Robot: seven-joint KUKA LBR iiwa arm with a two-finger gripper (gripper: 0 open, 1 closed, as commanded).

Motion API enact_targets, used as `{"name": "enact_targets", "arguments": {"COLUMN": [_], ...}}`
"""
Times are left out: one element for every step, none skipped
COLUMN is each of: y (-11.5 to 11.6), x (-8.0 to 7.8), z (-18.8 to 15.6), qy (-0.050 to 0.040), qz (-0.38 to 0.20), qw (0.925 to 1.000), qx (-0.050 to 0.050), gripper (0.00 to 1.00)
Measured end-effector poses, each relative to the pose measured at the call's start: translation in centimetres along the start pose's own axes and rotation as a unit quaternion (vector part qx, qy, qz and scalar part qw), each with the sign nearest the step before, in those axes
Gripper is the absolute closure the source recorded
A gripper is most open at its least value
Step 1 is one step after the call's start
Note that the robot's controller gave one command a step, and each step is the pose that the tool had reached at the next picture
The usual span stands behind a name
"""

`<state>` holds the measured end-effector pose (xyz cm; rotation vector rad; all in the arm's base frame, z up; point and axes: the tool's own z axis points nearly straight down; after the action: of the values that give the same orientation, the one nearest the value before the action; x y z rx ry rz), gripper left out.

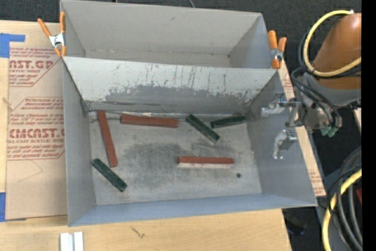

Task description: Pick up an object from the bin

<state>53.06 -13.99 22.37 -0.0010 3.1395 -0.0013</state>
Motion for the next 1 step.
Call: {"name": "enact_targets", "arguments": {"y": [0.80], "x": [1.20], "z": [5.15], "qy": [-0.0028], "qz": [-0.013], "qw": [0.9999], "qx": [0.001], "gripper": [0.00]}}
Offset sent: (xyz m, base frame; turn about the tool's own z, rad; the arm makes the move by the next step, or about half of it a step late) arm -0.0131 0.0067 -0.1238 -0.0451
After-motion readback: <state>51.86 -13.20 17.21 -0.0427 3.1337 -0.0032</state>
